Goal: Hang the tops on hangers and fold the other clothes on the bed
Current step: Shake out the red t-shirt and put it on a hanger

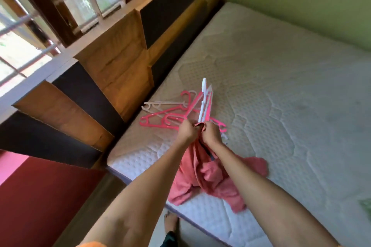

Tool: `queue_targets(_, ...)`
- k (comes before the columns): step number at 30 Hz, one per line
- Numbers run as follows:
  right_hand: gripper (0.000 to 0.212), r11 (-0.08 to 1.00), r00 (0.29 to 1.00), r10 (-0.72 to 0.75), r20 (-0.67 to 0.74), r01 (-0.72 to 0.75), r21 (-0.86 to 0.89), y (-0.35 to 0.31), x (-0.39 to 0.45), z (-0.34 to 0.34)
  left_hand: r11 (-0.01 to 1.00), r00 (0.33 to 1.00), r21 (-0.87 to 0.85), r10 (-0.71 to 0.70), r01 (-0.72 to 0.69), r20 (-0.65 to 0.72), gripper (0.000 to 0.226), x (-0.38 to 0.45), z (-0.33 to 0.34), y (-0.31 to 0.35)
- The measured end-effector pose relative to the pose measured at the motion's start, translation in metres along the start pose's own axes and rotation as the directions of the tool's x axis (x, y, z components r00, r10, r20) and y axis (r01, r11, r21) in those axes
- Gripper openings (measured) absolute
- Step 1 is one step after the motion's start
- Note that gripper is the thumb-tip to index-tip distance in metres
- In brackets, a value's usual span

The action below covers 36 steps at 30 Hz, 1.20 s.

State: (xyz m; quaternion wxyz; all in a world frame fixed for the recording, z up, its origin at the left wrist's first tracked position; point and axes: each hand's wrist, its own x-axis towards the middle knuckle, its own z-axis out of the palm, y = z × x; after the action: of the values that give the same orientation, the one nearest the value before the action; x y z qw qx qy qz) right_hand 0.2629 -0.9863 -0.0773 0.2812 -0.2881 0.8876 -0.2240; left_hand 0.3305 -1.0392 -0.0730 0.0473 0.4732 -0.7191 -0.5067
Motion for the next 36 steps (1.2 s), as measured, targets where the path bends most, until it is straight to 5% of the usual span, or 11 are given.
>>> queue_targets(5, 0.023, 0.994, 0.994, -0.108, -0.024, 0.108, 0.030, -0.004, -0.040, -0.087, 0.992, 0.991, 0.075, 0.110, -0.105, -0.075, 0.032, -0.033, -0.009, 0.085)
queue_targets(8, 0.013, 0.973, 0.972, -0.142, 0.185, 0.103, 0.208, 0.006, -0.055, -0.147, 0.971, 0.984, 0.169, 0.178, -0.172, -0.021, 0.025, -0.055, -0.012, 0.133)
queue_targets(10, 0.004, 0.967, 0.987, -0.136, 0.083, 0.114, 0.230, 0.011, -0.059, -0.187, 0.939, 0.968, 0.235, 0.250, -0.251, 0.033, 0.016, -0.063, -0.019, 0.158)
queue_targets(13, 0.082, 0.981, 0.908, -0.129, -0.398, 0.177, 0.085, 0.013, -0.075, -0.259, 0.852, 0.908, 0.314, 0.401, -0.419, 0.123, 0.021, -0.087, -0.034, 0.201)
queue_targets(15, 0.115, 0.967, 0.838, -0.254, -0.484, 0.213, -0.138, 0.010, -0.082, -0.295, 0.772, 0.846, 0.346, 0.486, -0.533, 0.219, 0.030, -0.100, -0.043, 0.225)
queue_targets(17, 0.095, 0.939, 0.835, -0.326, -0.442, 0.234, -0.251, 0.006, -0.091, -0.327, 0.688, 0.798, 0.407, 0.542, -0.601, 0.263, 0.032, -0.110, -0.048, 0.248)
queue_targets(20, 0.051, 0.954, 0.840, -0.299, -0.453, 0.262, -0.144, 0.003, -0.113, -0.361, 0.617, 0.763, 0.477, 0.612, -0.626, 0.209, 0.031, -0.116, -0.051, 0.275)
queue_targets(23, 0.054, 0.971, 0.744, -0.233, -0.626, 0.209, -0.113, 0.003, -0.130, -0.378, 0.653, 0.729, 0.479, 0.684, -0.587, -0.039, 0.024, -0.115, -0.056, 0.294)
queue_targets(27, 0.060, 0.973, 0.512, -0.071, -0.856, 0.225, 0.054, 0.012, -0.141, -0.386, 0.835, 0.763, 0.368, 0.535, -0.410, -0.363, 0.017, -0.115, -0.083, 0.305)
queue_targets(31, 0.072, 0.940, 0.355, -0.138, -0.925, 0.340, -0.010, 0.021, -0.153, -0.383, 0.878, 0.797, 0.340, 0.457, -0.336, -0.394, 0.012, -0.119, -0.108, 0.304)
queue_targets(36, 0.066, 0.923, 0.325, -0.180, -0.928, 0.381, -0.046, 0.019, -0.159, -0.373, 0.896, 0.800, 0.260, 0.439, -0.359, -0.409, 0.017, -0.122, -0.110, 0.317)
